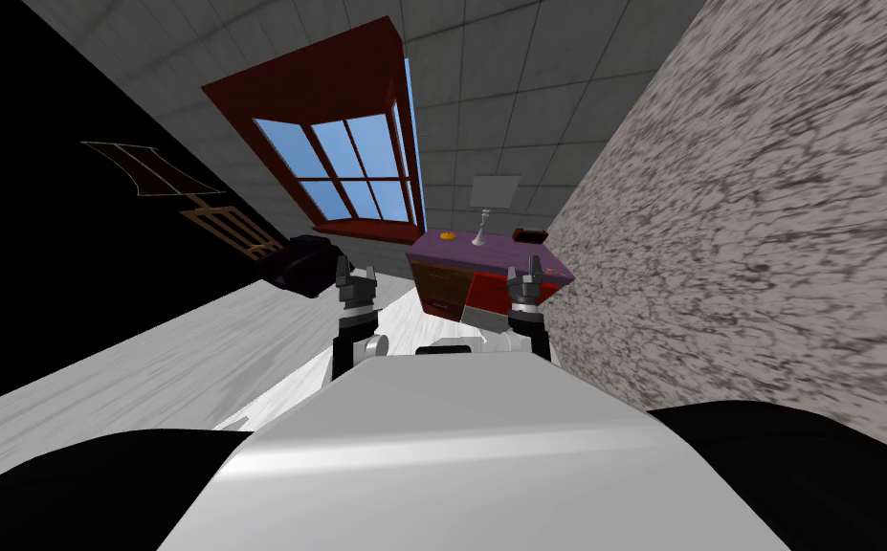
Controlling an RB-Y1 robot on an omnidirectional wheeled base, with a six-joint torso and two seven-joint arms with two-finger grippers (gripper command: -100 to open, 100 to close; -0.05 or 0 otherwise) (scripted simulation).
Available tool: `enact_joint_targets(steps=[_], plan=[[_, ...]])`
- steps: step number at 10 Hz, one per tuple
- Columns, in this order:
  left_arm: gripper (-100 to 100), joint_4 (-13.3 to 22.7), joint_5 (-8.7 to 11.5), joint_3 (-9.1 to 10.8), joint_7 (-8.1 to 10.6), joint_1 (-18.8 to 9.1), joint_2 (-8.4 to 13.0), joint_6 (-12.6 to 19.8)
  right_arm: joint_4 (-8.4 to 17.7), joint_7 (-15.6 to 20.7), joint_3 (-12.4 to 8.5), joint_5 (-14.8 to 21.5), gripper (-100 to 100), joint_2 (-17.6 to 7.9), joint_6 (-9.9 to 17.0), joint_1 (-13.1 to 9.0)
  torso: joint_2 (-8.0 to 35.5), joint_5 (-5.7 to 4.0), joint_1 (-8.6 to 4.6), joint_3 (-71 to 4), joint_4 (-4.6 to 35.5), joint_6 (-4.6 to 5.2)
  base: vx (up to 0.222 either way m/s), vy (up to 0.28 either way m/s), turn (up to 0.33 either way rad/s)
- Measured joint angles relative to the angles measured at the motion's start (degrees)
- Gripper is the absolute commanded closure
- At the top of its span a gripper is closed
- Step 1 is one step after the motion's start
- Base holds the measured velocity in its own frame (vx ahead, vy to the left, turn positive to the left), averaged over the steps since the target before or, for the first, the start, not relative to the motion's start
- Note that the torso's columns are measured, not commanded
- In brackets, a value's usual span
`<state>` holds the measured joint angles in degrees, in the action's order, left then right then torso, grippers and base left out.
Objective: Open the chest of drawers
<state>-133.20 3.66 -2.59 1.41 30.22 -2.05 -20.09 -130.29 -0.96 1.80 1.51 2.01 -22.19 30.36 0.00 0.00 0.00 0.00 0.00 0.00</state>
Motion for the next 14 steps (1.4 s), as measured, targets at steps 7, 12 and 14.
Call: enact_joint_targets(steps=[7,12,14], plan=[[0,0.0,0.0,0.0,0.0,0.0,0.0,0.0,0.0,0.0,0.0,0.0,0,0.0,0.0,0.0,26.9,0.0,0.0,-53.8,26.9,0.0,0.0,0.0,0.0],[0,0.0,0.0,0.0,0.0,0.0,0.0,0.0,0.3,-1.6,0.3,-1.4,-100,-3.4,-0.5,-0.4,42.0,0.02,0.06,-84.3,42.0,0.0,0.015,0.018,0.001],[0,0.0,0.0,-0.01,0.0,0.0,0.0,0.0,0.6,-4.7,0.7,-4.1,-100,-7.0,-1.3,-1.5,42.2,0.04,0.12,-84.6,42.2,0.0,0.058,0.069,0.001]])
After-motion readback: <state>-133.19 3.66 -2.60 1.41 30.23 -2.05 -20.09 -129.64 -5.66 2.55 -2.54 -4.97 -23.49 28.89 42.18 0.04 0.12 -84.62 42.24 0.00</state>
